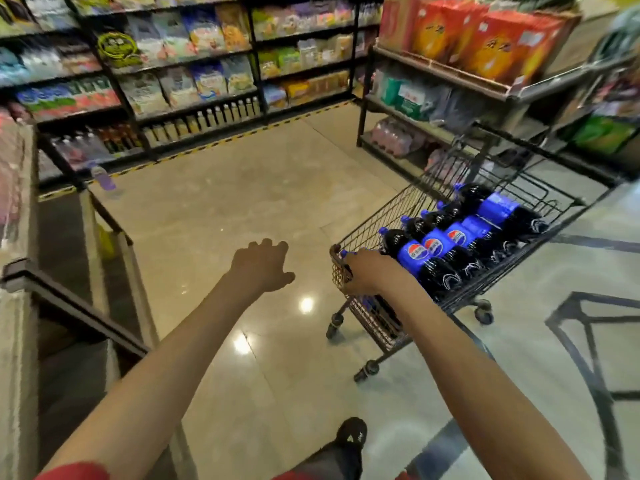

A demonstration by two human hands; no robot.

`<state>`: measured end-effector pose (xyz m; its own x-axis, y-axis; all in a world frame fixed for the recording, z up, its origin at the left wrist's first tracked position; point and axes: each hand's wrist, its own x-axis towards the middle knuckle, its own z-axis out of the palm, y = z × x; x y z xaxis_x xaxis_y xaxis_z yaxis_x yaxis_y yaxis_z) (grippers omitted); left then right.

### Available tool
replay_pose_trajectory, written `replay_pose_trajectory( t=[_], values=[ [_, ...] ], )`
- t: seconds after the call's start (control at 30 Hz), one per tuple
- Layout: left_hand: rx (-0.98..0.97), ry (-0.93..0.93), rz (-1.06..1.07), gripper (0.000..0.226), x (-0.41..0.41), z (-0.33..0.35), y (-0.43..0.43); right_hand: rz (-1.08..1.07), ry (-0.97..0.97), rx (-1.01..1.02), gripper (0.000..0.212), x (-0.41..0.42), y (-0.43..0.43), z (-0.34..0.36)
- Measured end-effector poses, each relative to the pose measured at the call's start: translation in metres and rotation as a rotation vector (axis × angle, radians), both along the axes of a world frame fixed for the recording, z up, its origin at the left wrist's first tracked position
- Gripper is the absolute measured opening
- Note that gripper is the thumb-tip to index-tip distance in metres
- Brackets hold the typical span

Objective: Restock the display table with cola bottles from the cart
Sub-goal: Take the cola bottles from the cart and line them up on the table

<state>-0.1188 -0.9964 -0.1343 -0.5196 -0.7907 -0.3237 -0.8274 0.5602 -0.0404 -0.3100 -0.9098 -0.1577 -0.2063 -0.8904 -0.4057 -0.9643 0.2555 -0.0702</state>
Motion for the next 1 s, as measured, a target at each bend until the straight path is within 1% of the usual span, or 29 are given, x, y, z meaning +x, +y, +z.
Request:
replay_pose_trajectory(
  t=[0.1, 0.2, 0.4, 0.57, 0.7, 0.77, 0.9, 1.0],
  values=[
    [0.036, 0.011, -0.095, 0.061, -0.05, -0.006, 0.001, -0.096, -0.005, 0.035, 0.068, -0.041, 0.021, -0.002],
    [0.061, 0.008, -0.184, 0.061, -0.1, -0.012, 0.004, -0.176, -0.024, 0.093, 0.068, -0.088, 0.034, -0.005],
    [0.098, 0.019, -0.279, 0.049, -0.185, -0.027, -0.005, -0.278, -0.061, 0.079, 0.068, -0.164, 0.04, -0.008],
    [0.105, 0.006, -0.357, 0.052, -0.252, -0.033, -0.009, -0.326, -0.067, 0.103, 0.068, -0.223, 0.045, -0.024],
    [0.109, -0.018, -0.426, 0.051, -0.308, -0.041, -0.007, -0.366, -0.081, 0.106, 0.062, -0.27, 0.055, -0.033],
    [0.106, -0.014, -0.436, 0.052, -0.339, -0.042, -0.007, -0.391, -0.079, 0.097, 0.06, -0.298, 0.059, -0.037],
    [0.103, -0.021, -0.446, 0.051, -0.404, -0.05, -0.002, -0.391, -0.064, 0.105, 0.064, -0.358, 0.065, -0.047],
    [0.095, -0.025, -0.431, 0.059, -0.454, -0.058, 0.002, -0.375, -0.055, 0.098, 0.064, -0.407, 0.07, -0.053]
  ],
)
